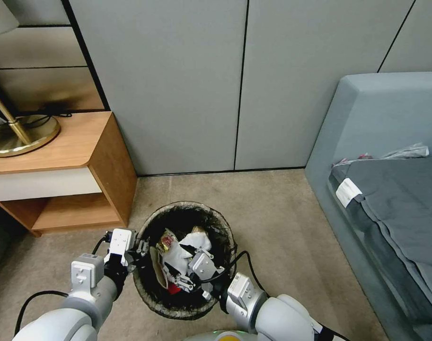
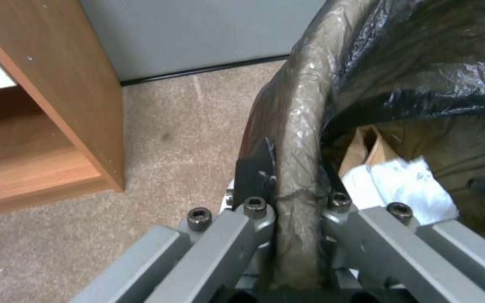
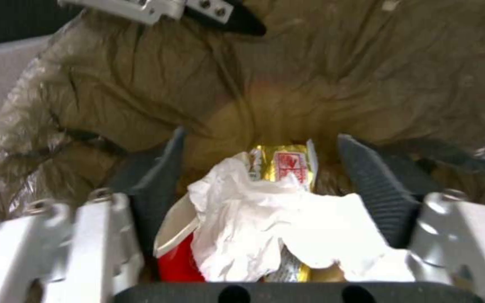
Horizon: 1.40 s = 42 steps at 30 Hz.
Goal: Pick up the trash bin, then pick up the garbage from the floor and place it into the trash bin.
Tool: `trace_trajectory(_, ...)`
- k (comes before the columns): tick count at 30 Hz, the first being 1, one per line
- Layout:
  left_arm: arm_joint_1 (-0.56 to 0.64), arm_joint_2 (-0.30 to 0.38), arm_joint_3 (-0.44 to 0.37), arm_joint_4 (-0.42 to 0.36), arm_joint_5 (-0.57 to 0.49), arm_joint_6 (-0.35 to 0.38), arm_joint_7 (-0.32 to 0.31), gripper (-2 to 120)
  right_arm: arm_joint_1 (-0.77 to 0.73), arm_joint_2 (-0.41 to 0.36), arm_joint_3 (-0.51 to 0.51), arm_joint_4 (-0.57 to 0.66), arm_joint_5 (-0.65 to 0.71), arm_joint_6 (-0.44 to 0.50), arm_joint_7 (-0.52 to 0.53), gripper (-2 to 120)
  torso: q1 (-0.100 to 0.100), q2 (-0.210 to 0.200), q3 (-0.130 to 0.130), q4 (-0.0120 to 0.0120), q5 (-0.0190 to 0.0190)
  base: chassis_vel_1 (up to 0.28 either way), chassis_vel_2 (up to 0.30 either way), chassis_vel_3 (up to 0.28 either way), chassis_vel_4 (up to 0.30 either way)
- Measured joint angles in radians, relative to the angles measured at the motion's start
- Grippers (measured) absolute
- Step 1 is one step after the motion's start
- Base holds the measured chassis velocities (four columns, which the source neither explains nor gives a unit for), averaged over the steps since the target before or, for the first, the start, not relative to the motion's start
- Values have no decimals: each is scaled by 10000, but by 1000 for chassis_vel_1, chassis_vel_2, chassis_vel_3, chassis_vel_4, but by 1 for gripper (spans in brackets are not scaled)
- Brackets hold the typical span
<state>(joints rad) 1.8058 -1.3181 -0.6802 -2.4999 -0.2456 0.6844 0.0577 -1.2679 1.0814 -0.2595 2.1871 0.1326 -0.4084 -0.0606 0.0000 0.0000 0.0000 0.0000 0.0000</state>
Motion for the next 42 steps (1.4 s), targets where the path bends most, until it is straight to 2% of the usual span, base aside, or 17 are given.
trace_trajectory(1, 0, 0, 0, 0, 0, 0, 0, 1, 0, 0, 0, 0, 0, 0, 0, 72, 0, 0, 0, 0, 0, 0, 0, 0, 0)
trace_trajectory(3, 0, -9, 2, 0, 5, 0, 0, 1, -103, -35, 133, 148, 90, -25, 78, 84, 0, 0, 0, 0, 0, 0, 0, 0, 0)
trace_trajectory(4, 0, -9, 2, 0, 5, 0, 0, 1, -103, -35, 133, 148, 90, -25, 78, 84, 0, 0, 0, 0, 0, 0, 0, 0, 0)
trace_trajectory(7, -5, -8, 10, 0, 13, 0, 2, 1, -244, -111, 279, 327, 185, -44, 134, 97, 0, 0, 0, 0, 0, 0, 0, 0, 0)
trace_trajectory(17, -21, 9, 45, 0, 23, 0, 9, 1, -495, -298, 655, 686, 363, -85, 241, 100, 0, 0, 0, 0, 0, 0, 0, 0, 0)
trace_trajectory(23, -15, -1, 41, 0, 32, -2, 10, 1, -769, -295, 1320, 1032, 419, 138, 251, 100, 1, 0, 0, 1, 1, 0, 0, 0, 0)
trace_trajectory(26, -12, -50, 21, 0, 41, -7, 11, 1, -1052, -247, 1949, 1169, 385, 924, 319, 100, 1, 0, 0, 0, 0, 0, 0, 0, 0)
trace_trajectory(27, -12, -50, 21, 0, 41, -7, 11, 1, -1052, -247, 1949, 1169, 385, 924, 319, 100, 1, 0, 0, 0, 0, 0, 0, 0, 0)
trace_trajectory(30, -8, -85, 20, 0, 95, -16, 11, 1, -1276, -20, 2360, 1180, 437, 2090, 1308, 100, 1, 0, 0, 0, 0, 0, 0, 0, 0)
trace_trajectory(34, 18, -136, 15, 0, 144, -41, 11, 1, -1604, 314, 2771, 1213, 398, 2836, 1945, 100, 1, 0, 1, 1, 0, 0, 0, 0, 0)
trace_trajectory(39, 48, -225, 4, 0, 196, -64, 12, 1, -2154, 747, 3407, 1325, 38, 3364, 2210, 100, 0, 0, 1, 0, 1, 0, 0, 0, 0)
trace_trajectory(42, 43, -245, -1, 0, 217, -97, 19, 1, -2889, 1127, 4186, 1499, -315, 3650, 2358, 100, 1, 0, 1, 0, 1, 0, 0, 0, 0)
